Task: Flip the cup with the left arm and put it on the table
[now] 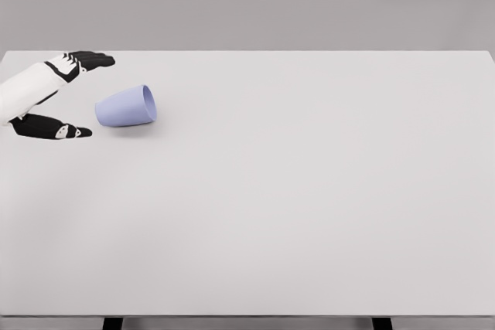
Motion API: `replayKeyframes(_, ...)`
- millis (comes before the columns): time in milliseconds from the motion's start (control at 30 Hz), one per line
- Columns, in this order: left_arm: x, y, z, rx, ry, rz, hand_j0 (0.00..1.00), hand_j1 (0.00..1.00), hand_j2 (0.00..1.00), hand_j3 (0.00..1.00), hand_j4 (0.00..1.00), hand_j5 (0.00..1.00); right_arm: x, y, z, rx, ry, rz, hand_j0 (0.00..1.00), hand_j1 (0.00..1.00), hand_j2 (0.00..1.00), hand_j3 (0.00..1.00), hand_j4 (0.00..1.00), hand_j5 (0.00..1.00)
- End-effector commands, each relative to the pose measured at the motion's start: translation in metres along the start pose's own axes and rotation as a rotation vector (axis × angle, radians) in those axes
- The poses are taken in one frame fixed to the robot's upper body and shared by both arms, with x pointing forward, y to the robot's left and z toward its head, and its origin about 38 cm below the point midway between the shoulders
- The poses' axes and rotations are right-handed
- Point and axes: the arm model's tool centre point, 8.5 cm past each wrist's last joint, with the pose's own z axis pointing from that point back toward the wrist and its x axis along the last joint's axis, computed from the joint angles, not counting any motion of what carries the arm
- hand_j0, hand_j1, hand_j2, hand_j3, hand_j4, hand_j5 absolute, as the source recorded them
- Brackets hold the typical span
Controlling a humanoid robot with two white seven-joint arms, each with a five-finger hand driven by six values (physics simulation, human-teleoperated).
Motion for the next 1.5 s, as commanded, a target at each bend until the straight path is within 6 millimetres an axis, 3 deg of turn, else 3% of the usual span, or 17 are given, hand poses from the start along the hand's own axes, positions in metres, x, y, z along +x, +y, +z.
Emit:
replayKeyframes(0, 0.0, 0.0, 0.0, 0.003, -0.001, 0.006, 1.0, 1.0, 1.0, 1.0, 1.0, 1.0, 0.0, 0.0, 0.0, 0.0, 0.0, 0.0, 1.0, 1.0, 1.0, 1.0, 1.0, 1.0)
replayKeyframes(167, -0.001, -0.005, -0.001, -0.035, 0.026, -0.041, 1.0, 1.0, 1.0, 1.0, 1.0, 1.0, 0.0, 0.0, 0.0, 0.0, 0.0, 0.0, 1.0, 1.0, 1.0, 1.0, 1.0, 1.0)
replayKeyframes(267, 0.008, -0.001, -0.007, -0.02, 0.001, -0.054, 1.0, 1.0, 1.0, 1.0, 1.0, 1.0, 0.0, 0.0, 0.0, 0.0, 0.0, 0.0, 1.0, 1.0, 1.0, 1.0, 1.0, 1.0)
replayKeyframes(467, 0.007, 0.011, -0.016, 0.022, 0.021, -0.045, 1.0, 1.0, 1.0, 1.0, 1.0, 1.0, 0.0, 0.0, 0.0, 0.0, 0.0, 0.0, 1.0, 1.0, 1.0, 1.0, 1.0, 1.0)
replayKeyframes(633, 0.004, 0.008, -0.02, 0.037, 0.026, -0.024, 1.0, 1.0, 1.0, 1.0, 1.0, 1.0, 0.0, 0.0, 0.0, 0.0, 0.0, 0.0, 1.0, 1.0, 1.0, 1.0, 1.0, 1.0)
replayKeyframes(867, -0.003, -0.014, -0.031, -0.009, 0.135, 0.118, 1.0, 1.0, 1.0, 1.0, 1.0, 1.0, 0.0, 0.0, 0.0, 0.0, 0.0, 0.0, 1.0, 1.0, 1.0, 1.0, 1.0, 1.0)
replayKeyframes(967, -0.001, -0.023, -0.044, -0.045, 0.187, 0.183, 1.0, 1.0, 1.0, 1.0, 1.0, 1.0, 0.0, 0.0, 0.0, 0.0, 0.0, 0.0, 1.0, 1.0, 1.0, 1.0, 1.0, 1.0)
replayKeyframes(1167, 0.011, -0.023, -0.053, -0.007, 0.236, 0.238, 1.0, 1.0, 1.0, 1.0, 1.0, 1.0, 0.0, 0.0, 0.0, 0.0, 0.0, 0.0, 1.0, 1.0, 1.0, 1.0, 1.0, 1.0)
replayKeyframes(1367, 0.006, -0.027, -0.055, 0.025, 0.349, 0.264, 1.0, 1.0, 1.0, 1.0, 1.0, 1.0, 0.0, 0.0, 0.0, 0.0, 0.0, 0.0, 1.0, 1.0, 1.0, 1.0, 1.0, 1.0)
replayKeyframes(1467, 0.006, -0.036, -0.067, -0.022, 0.37, 0.27, 1.0, 1.0, 1.0, 1.0, 1.0, 1.0, 0.0, 0.0, 0.0, 0.0, 0.0, 0.0, 1.0, 1.0, 1.0, 1.0, 1.0, 1.0)
